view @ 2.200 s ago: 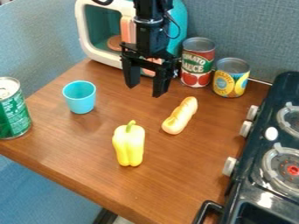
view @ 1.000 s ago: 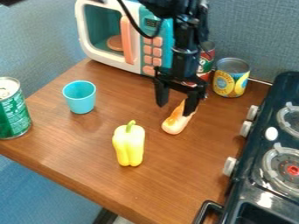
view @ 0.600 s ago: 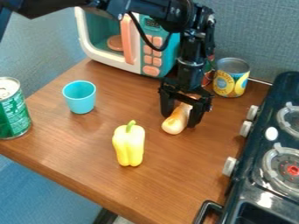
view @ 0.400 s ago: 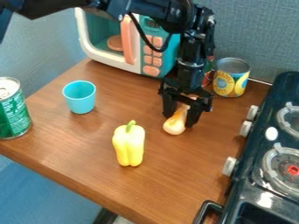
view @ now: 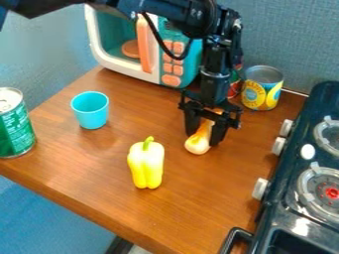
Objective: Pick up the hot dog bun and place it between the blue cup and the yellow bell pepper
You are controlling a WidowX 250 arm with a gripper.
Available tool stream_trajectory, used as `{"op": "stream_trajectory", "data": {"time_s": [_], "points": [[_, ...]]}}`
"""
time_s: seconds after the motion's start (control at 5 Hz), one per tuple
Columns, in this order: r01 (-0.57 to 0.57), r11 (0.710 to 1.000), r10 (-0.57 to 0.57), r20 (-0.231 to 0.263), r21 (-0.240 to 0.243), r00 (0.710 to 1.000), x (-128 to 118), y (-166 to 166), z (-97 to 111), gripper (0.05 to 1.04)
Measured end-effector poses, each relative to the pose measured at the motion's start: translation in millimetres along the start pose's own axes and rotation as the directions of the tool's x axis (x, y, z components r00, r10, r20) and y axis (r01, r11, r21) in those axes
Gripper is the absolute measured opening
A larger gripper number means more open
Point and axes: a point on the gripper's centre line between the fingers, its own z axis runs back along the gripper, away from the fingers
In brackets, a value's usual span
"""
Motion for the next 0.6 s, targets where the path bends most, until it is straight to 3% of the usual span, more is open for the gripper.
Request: {"op": "stream_trajectory", "data": {"time_s": [0.2,0.6], "points": [[0.016,0.999,-0.016,0.003,-0.030,1.000,-5,-4,-1,0.695],[-0.010,1.000,0.009,0.037,0.025,0.999,-22,20,14,0.695]]}}
